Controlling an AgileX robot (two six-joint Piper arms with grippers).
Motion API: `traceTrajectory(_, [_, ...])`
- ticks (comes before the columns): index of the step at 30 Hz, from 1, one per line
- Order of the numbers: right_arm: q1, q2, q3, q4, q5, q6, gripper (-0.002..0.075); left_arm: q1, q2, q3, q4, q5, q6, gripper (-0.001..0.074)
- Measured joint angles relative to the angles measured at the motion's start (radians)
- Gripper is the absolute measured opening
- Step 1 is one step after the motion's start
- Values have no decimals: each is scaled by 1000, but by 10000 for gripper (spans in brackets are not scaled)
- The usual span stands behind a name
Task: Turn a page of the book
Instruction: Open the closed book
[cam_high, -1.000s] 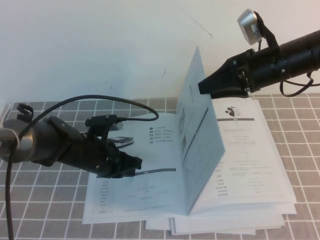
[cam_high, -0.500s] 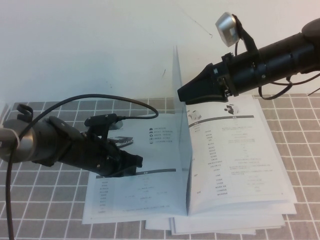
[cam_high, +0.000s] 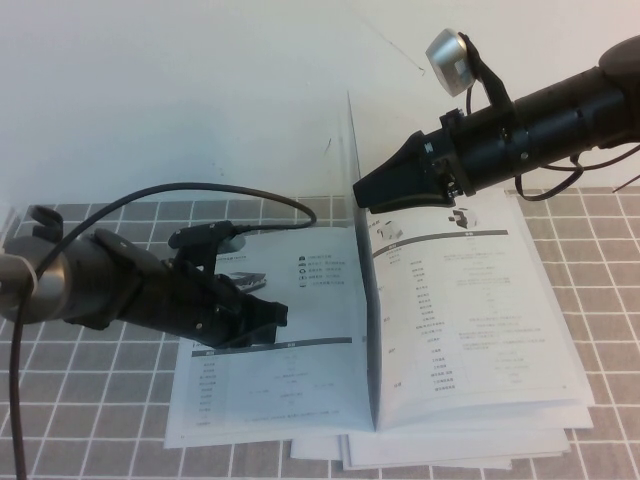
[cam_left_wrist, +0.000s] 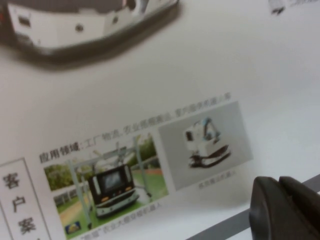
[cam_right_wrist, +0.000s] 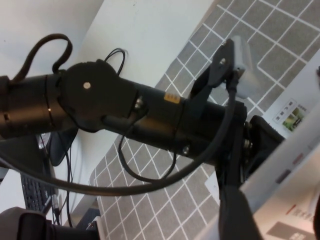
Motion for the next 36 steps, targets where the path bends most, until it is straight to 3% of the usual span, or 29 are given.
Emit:
traceTrajectory(19, [0,0,0,-8,0,0,323,0,-161,-3,-22,6,27,-4])
traceTrajectory(36, [0,0,0,-32,0,0,323,0,-165,-3,-140,112,143,-4])
